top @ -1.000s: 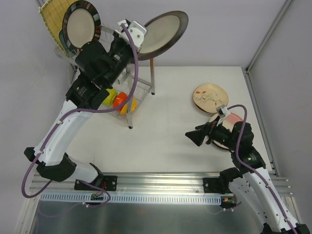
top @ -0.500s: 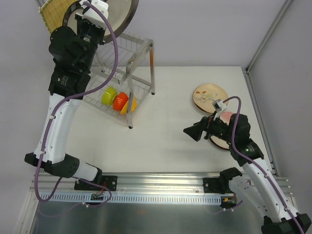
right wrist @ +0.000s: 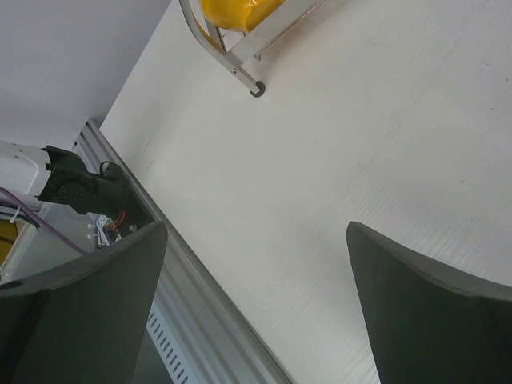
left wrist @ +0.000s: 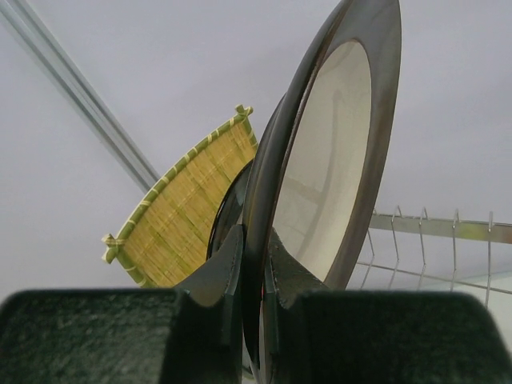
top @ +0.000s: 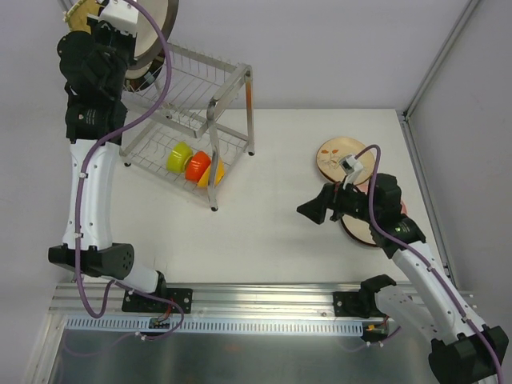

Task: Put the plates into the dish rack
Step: Insert the plate into the dish rack

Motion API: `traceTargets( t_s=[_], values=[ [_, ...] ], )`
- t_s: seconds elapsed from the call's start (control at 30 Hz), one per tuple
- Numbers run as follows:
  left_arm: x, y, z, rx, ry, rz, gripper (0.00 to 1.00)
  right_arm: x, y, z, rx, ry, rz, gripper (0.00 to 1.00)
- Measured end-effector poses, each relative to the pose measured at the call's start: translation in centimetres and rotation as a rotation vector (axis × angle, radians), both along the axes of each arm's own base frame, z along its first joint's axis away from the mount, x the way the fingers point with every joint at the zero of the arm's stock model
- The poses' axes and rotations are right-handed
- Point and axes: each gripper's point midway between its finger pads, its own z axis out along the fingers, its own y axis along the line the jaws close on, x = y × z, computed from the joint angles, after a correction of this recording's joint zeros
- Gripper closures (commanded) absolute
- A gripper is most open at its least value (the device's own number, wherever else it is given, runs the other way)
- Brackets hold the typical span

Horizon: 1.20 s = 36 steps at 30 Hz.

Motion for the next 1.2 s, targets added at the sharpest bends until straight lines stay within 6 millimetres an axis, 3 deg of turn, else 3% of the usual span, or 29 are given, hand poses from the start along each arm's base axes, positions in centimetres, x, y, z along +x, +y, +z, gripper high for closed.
traceTargets(
  t_s=[0.23, 0.57, 1.2],
  values=[
    [1.8, 2.0, -1.3, -0.023, 0.020, 0.011, 1.00, 0.6, 0.3, -0.6, -0.013, 0.026, 0.010, 0.00],
    [4.8, 4.2, -5.8, -0.049, 0.120, 0.023, 1.00, 0.9, 0.4, -1.1, -0.019, 0.041, 0.013, 0.00],
    [6.5, 4.5, -9.3, -0.072, 0.193, 0.003, 1.00, 0.9, 0.5, -1.3, -0.021, 0.046, 0.014, 0.01]
  ],
)
